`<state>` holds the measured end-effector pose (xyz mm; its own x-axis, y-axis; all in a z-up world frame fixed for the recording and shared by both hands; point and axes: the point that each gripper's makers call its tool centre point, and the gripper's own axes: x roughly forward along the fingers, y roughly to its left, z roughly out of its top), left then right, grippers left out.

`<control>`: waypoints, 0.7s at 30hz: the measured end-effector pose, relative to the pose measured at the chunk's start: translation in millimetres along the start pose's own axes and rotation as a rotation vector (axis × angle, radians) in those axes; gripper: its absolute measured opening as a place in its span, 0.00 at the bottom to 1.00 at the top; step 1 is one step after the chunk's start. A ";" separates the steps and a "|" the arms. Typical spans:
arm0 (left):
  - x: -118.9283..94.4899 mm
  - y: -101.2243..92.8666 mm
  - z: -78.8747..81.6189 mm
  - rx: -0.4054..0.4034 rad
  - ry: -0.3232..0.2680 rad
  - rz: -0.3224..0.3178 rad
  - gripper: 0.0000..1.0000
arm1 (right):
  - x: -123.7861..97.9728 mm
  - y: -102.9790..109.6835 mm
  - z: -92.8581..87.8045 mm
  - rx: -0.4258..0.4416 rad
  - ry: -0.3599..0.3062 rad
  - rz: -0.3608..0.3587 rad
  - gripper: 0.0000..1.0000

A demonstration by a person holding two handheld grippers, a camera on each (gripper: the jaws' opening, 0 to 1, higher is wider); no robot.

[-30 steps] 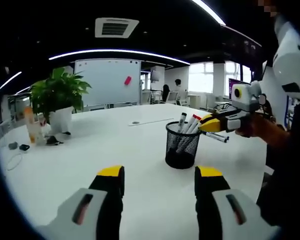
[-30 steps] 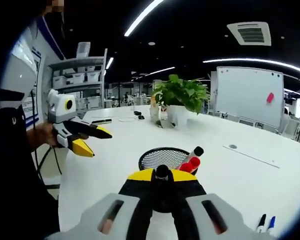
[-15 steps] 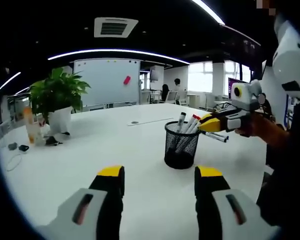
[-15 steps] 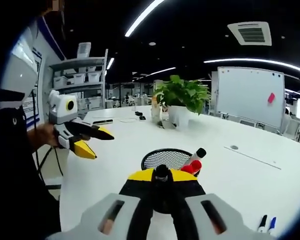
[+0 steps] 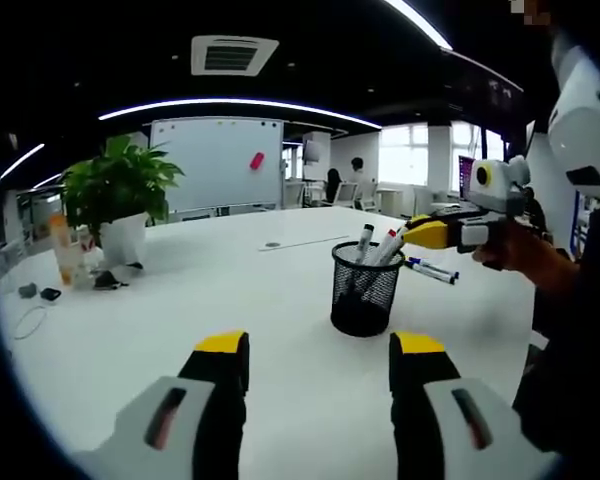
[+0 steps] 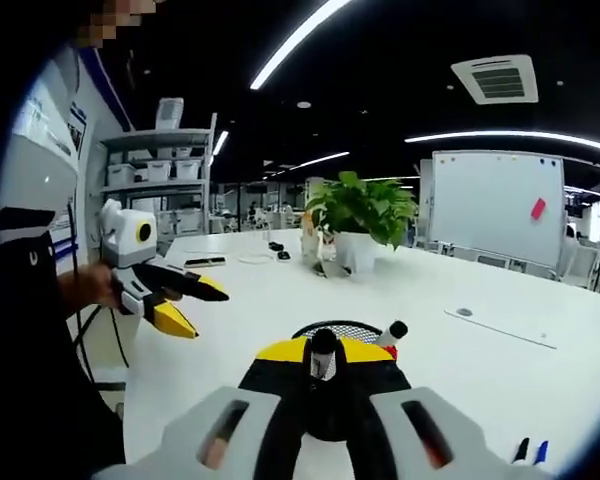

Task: Pick up the whiteboard markers from the pen holder and place them facing the whiteboard neatly

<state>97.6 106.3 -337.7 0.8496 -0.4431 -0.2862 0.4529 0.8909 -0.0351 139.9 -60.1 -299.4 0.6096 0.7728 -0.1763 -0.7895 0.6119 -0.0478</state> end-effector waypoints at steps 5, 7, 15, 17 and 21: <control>-0.4 -0.2 -0.1 -0.001 -0.002 0.001 0.57 | -2.5 -2.2 0.3 -0.007 0.002 -0.015 0.13; -0.3 -0.3 -0.2 -0.003 -0.003 0.001 0.57 | -5.6 -2.8 4.6 0.002 -0.012 -0.022 0.13; 0.7 -2.6 -0.5 0.000 -0.002 -0.008 0.57 | -14.6 -5.9 16.7 -0.008 -0.051 -0.054 0.13; 0.6 -3.0 -0.4 0.001 -0.003 -0.008 0.57 | -16.2 -5.5 17.8 -0.007 -0.054 -0.054 0.13; 0.0 -3.1 -1.2 -0.002 -0.003 -0.005 0.57 | -18.6 -4.4 19.2 -0.011 -0.062 -0.053 0.13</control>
<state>96.0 103.6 -338.7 0.8479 -0.4481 -0.2832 0.4569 0.8887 -0.0383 133.3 -74.0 -277.0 0.6533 0.7488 -0.1116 -0.7567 0.6504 -0.0661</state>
